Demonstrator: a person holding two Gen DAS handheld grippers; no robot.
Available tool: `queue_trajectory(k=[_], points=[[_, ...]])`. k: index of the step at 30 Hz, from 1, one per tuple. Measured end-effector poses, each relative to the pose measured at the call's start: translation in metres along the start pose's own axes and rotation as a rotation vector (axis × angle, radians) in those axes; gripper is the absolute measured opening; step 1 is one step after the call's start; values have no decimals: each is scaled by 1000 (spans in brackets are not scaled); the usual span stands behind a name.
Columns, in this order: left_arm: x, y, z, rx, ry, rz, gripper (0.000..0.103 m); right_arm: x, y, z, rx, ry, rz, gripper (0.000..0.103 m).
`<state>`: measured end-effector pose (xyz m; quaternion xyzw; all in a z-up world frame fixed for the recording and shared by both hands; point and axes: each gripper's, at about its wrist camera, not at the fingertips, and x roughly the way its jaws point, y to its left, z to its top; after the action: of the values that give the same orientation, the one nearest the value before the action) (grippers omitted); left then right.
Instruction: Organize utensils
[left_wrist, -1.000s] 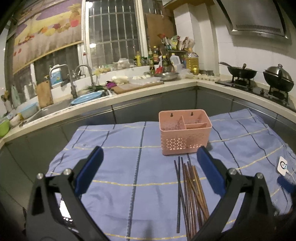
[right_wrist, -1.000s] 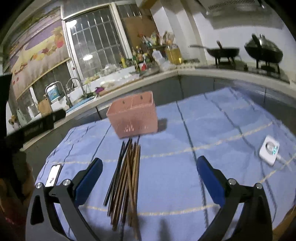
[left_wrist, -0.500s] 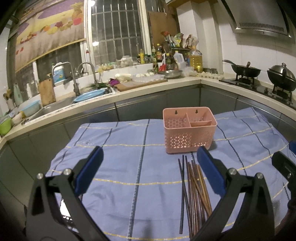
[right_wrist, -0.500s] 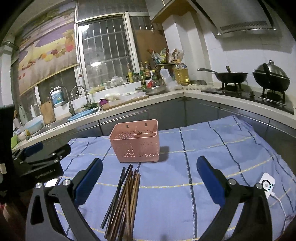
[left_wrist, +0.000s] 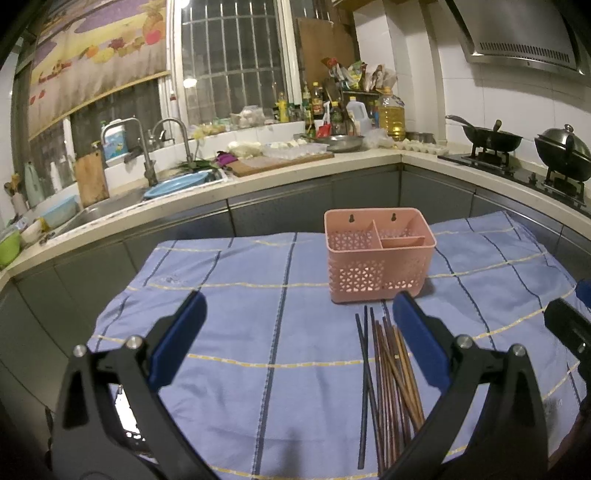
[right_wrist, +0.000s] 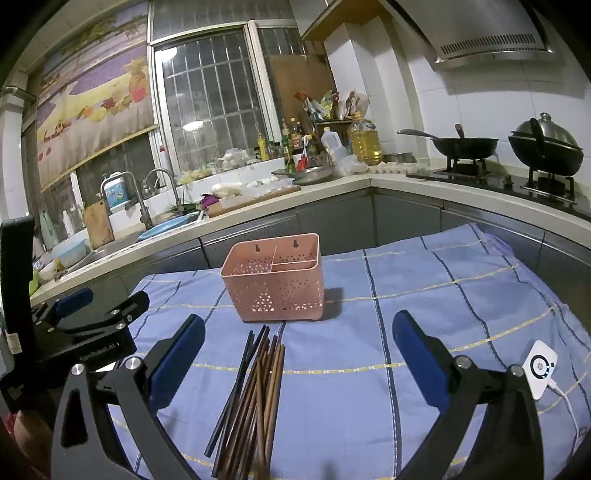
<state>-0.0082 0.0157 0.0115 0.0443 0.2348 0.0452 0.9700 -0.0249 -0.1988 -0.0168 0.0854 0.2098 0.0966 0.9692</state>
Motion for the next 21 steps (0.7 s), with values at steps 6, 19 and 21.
queue_trajectory(k=[6, 19, 21], points=[[-2, -1, 1, -1, 0, 3, 97, -2, -1, 0, 11, -5, 2, 99], [3, -5, 0, 2, 9, -3, 97, -4, 0, 2, 10, -9, 6, 99], [5, -8, -1, 2, 11, -5, 97, -5, 1, 2, 10, -9, 5, 98]])
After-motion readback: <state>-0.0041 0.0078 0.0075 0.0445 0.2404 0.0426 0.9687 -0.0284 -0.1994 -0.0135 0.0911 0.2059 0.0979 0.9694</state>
